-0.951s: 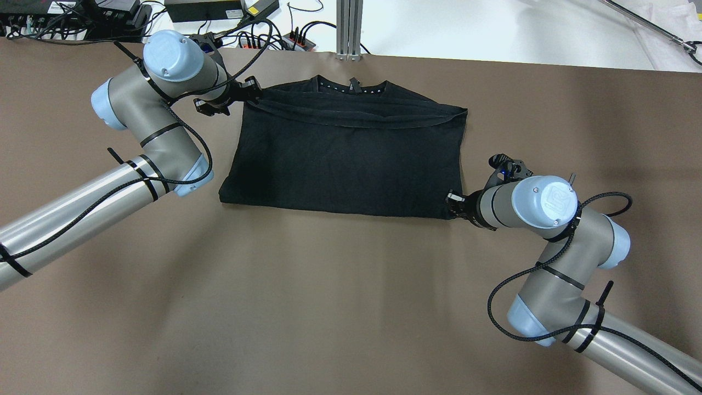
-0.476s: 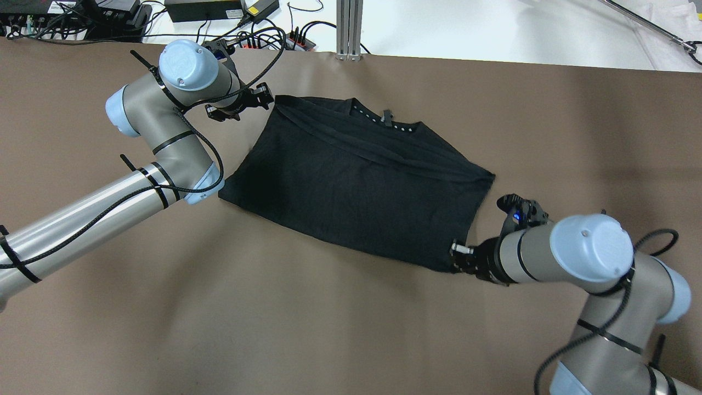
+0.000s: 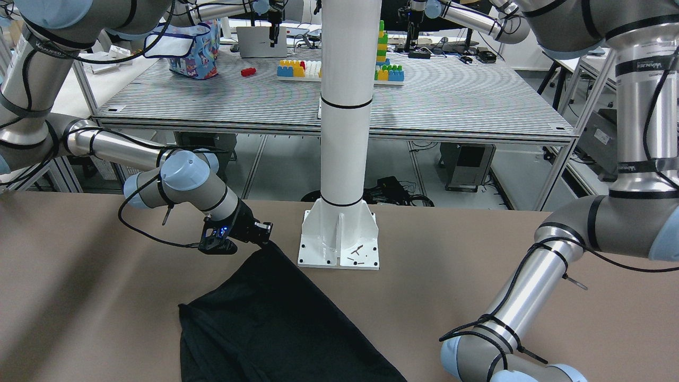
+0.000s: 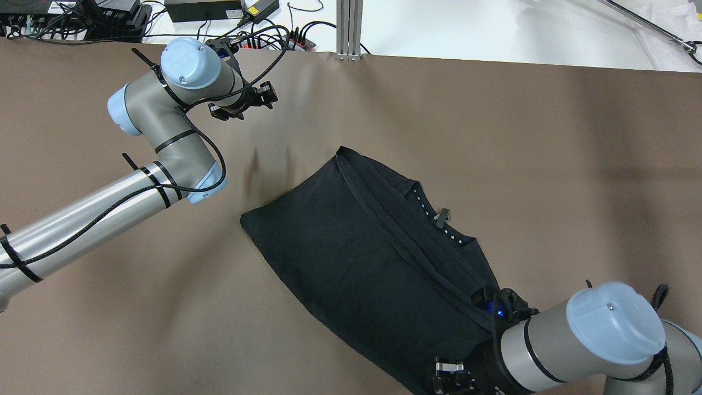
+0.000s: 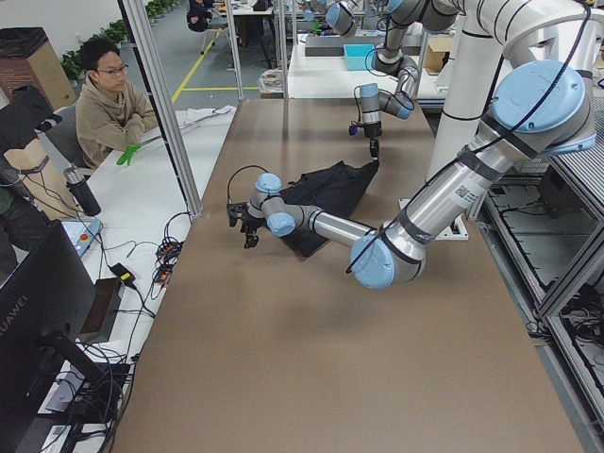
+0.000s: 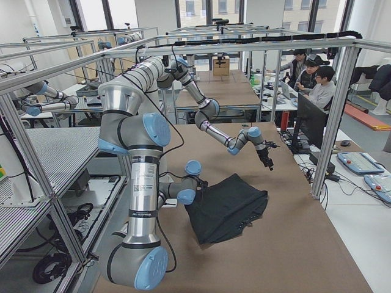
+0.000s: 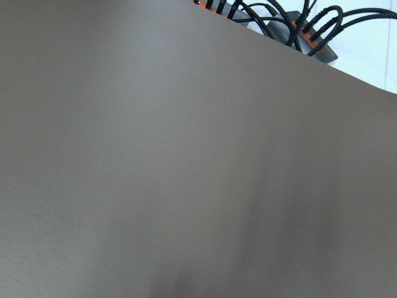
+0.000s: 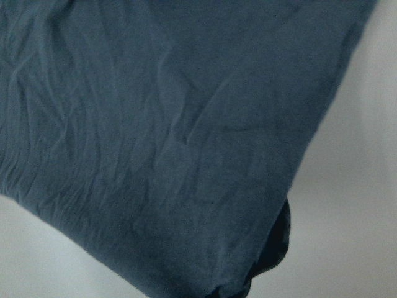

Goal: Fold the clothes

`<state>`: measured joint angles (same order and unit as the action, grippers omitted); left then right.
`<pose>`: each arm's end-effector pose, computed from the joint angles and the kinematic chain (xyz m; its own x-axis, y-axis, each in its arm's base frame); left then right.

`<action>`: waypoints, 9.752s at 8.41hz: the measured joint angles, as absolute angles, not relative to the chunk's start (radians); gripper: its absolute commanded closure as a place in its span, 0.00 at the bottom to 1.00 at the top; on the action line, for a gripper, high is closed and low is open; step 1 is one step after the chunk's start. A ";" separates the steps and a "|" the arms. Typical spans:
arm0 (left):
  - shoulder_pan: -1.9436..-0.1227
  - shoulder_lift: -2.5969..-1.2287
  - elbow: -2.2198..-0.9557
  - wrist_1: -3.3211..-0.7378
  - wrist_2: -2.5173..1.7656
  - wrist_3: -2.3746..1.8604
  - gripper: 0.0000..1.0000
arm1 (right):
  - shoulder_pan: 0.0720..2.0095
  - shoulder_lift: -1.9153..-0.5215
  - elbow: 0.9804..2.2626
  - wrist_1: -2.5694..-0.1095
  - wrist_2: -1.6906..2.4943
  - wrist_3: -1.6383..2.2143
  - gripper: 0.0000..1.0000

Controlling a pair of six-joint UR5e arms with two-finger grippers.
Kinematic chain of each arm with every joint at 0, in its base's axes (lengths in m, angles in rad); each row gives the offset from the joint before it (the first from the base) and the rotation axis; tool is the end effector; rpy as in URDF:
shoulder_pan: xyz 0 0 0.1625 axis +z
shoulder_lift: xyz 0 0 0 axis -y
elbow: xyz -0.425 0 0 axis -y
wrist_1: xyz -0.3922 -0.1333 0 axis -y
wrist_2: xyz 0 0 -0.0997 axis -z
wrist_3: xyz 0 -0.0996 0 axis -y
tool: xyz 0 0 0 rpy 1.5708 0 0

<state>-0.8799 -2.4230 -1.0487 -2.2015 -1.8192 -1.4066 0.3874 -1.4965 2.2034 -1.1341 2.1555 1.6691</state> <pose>0.4432 -0.7068 0.2887 0.4612 -0.3092 -0.8317 0.5506 0.8347 -0.0050 -0.3840 -0.2413 0.2753 0.3965 0.2502 0.8833 0.1117 0.9419 -0.3169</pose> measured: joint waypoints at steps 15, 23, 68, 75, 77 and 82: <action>-0.545 -1.961 -1.624 -2.211 -1.664 -1.660 1.00 | 0.414 -1.359 1.998 -0.952 1.585 1.833 0.05; -0.826 -2.132 -1.397 -2.201 -1.905 -1.411 1.00 | 0.404 -1.302 1.858 -0.802 1.482 1.826 0.06; -0.914 -2.620 -0.862 -2.205 -1.861 -1.355 0.00 | 0.241 -1.191 1.983 -1.553 1.358 0.850 0.95; -0.908 -2.575 -0.921 -2.204 -1.859 -1.398 0.00 | 0.262 -1.339 2.066 -1.551 1.360 0.913 0.06; -0.908 -2.555 -0.939 -2.204 -1.860 -1.399 0.00 | 0.326 -1.257 2.009 -1.557 1.359 0.900 0.06; -0.908 -2.520 -0.967 -2.207 -1.862 -1.399 0.00 | 0.389 -1.104 1.794 -1.506 1.359 0.846 0.06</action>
